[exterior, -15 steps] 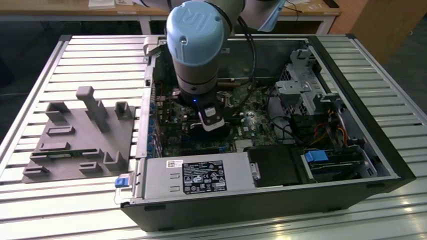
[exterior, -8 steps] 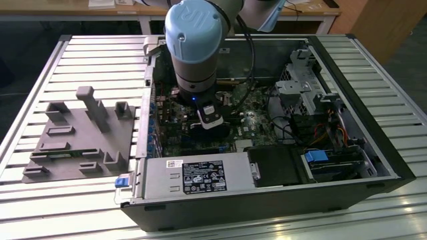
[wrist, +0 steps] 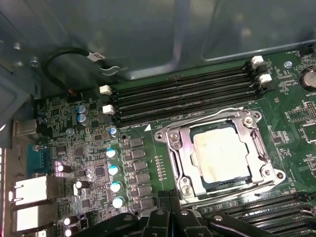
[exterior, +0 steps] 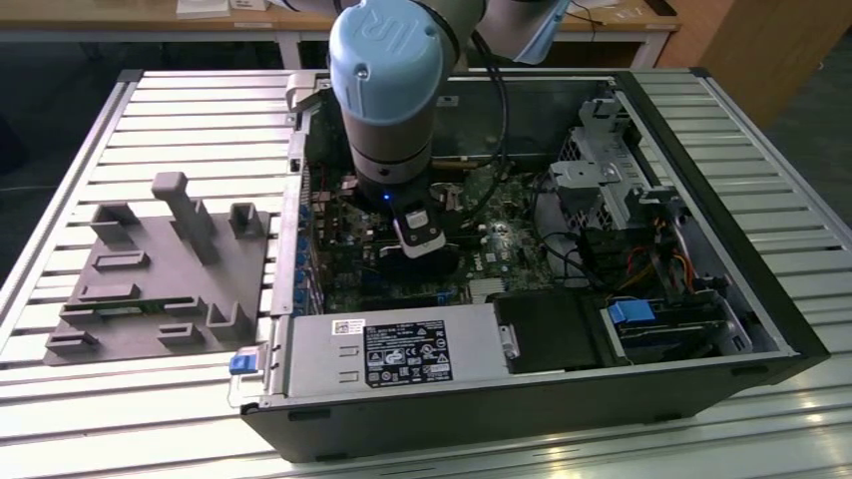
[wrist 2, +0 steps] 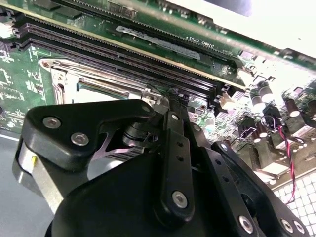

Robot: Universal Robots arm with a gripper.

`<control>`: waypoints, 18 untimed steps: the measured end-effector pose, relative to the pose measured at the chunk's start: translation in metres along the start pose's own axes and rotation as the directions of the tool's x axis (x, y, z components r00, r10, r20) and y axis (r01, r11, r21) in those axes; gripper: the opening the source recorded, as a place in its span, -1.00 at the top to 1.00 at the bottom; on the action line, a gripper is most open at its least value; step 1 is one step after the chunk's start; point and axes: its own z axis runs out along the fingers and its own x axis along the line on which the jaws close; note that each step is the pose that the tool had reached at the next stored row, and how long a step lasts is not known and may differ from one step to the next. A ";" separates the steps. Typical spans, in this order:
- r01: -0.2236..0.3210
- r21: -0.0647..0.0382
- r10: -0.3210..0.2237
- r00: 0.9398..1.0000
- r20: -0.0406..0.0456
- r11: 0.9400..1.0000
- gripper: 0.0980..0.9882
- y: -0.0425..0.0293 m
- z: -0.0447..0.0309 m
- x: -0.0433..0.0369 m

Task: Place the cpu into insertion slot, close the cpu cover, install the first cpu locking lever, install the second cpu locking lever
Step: 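Install the second cpu locking lever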

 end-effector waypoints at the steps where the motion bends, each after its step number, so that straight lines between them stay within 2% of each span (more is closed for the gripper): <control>1: 0.000 0.002 0.000 1.000 0.000 1.000 0.99 0.0000 0.0000 0.0000; 3: 0.000 0.006 0.000 1.000 0.001 1.000 0.99 0.0001 -0.0002 0.0000; 7: 0.001 0.006 -0.001 1.000 0.002 1.000 0.99 0.0012 -0.0030 0.0001; 14: 0.000 0.007 0.000 1.000 0.002 1.000 0.99 0.0064 -0.0184 0.0005; 18: 0.000 0.008 -0.001 1.000 0.002 1.000 0.99 0.0083 -0.0196 -0.0019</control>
